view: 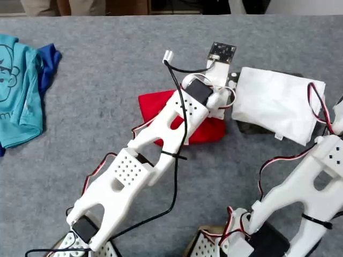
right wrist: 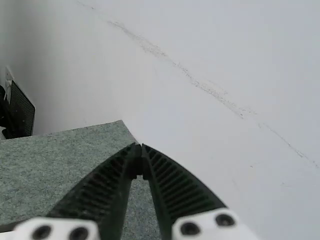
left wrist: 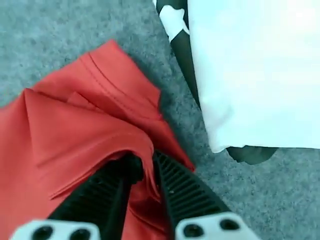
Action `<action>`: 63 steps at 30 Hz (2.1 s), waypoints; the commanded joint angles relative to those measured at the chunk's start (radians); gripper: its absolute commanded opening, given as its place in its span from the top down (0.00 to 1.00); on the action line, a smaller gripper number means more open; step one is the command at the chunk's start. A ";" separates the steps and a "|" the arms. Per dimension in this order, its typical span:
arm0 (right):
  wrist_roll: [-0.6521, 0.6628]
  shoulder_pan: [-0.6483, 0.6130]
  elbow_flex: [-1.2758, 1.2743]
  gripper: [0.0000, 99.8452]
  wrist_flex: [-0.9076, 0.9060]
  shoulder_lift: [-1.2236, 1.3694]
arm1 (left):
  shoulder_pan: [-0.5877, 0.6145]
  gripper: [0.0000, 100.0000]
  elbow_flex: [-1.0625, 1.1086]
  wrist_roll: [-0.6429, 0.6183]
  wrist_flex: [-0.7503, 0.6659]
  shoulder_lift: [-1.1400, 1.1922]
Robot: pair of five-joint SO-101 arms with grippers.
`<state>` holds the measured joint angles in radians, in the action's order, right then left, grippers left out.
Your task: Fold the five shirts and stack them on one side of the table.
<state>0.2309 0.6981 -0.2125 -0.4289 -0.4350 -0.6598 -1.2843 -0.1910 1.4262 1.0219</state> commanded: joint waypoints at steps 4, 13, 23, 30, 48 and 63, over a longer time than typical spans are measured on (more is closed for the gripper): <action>0.000 -0.015 0.038 1.00 0.023 -0.027 | -0.011 0.98 -0.058 -0.034 -0.032 -0.015; 0.000 -0.015 0.038 1.00 0.023 -0.027 | -0.009 0.98 -0.058 -0.064 -0.080 -0.016; 0.043 -0.051 0.024 1.00 0.023 -0.027 | 0.002 0.97 -0.058 -0.089 -0.101 -0.007; 0.043 -0.079 0.033 0.99 -0.025 -0.028 | 0.058 0.78 -0.130 -0.219 -0.006 -0.016; 0.328 -0.720 0.157 0.99 -0.947 0.058 | 0.505 0.98 -0.264 -0.029 0.338 -0.162; 0.213 -0.901 0.539 1.00 -1.111 0.763 | 0.654 0.98 0.964 0.064 0.138 -0.765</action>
<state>0.4626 -0.1826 0.1726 -1.4891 0.2509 -0.0445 -0.6828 -0.1343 1.7100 0.4081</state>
